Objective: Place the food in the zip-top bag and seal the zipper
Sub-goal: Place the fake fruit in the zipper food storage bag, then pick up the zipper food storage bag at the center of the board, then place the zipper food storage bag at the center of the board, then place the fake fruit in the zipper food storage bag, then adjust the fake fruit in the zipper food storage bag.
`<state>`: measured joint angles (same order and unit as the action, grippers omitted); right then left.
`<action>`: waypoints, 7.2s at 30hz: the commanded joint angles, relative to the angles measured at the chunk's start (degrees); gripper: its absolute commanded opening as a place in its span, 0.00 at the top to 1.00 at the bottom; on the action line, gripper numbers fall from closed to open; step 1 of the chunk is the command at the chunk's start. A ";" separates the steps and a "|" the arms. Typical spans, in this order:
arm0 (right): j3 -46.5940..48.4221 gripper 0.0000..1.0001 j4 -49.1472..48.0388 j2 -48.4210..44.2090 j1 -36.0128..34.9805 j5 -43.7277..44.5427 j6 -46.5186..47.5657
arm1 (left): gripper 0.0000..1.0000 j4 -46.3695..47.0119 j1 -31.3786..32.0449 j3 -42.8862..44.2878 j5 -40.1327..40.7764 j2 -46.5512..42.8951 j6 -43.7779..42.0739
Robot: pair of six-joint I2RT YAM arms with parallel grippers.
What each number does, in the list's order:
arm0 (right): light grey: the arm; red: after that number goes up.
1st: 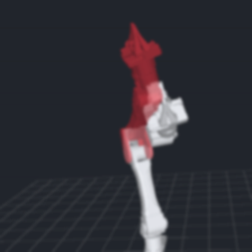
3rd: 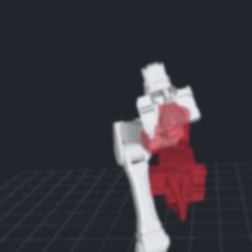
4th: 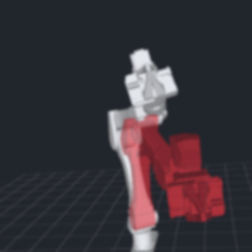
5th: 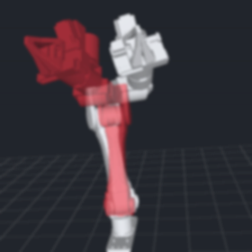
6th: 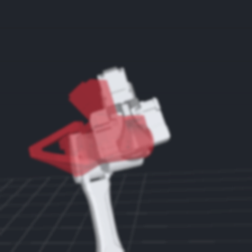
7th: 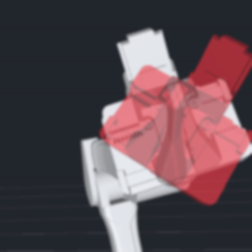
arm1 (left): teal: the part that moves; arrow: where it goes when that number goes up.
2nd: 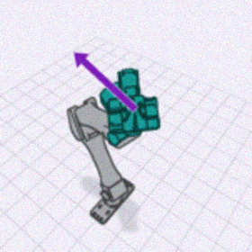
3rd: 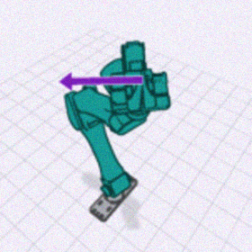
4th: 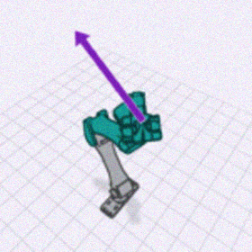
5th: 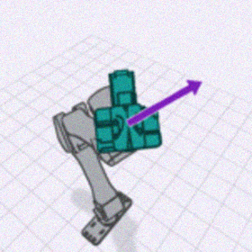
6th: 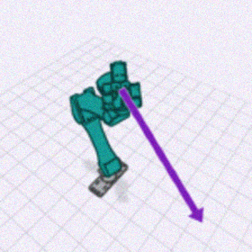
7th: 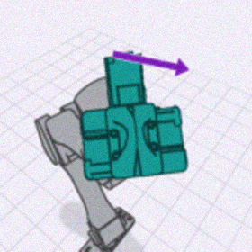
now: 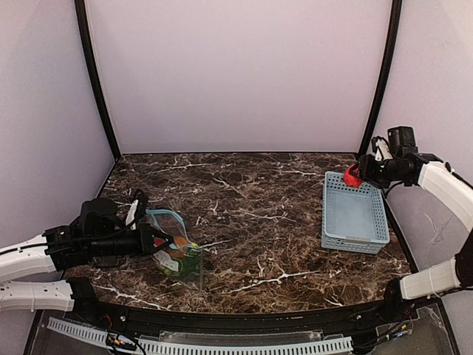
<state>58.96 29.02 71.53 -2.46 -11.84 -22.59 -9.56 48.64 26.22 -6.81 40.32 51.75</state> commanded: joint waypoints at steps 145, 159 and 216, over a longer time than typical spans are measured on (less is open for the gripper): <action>14.34 0.61 -3.47 19.03 -66.18 18.68 -18.25 | 0.99 29.90 9.51 -0.48 -7.79 24.05 -4.49; 18.81 0.59 -9.26 28.72 -66.11 13.91 -17.05 | 0.99 28.46 9.51 -0.44 -7.23 24.00 -3.55; 23.55 0.67 -1.56 38.58 -66.66 20.45 -16.11 | 0.99 25.97 9.04 -0.32 -5.32 21.96 -1.88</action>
<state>82.32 23.55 106.80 -68.66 4.16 -37.60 16.21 57.67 25.76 -11.90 62.76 50.00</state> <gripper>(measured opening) 0.338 0.009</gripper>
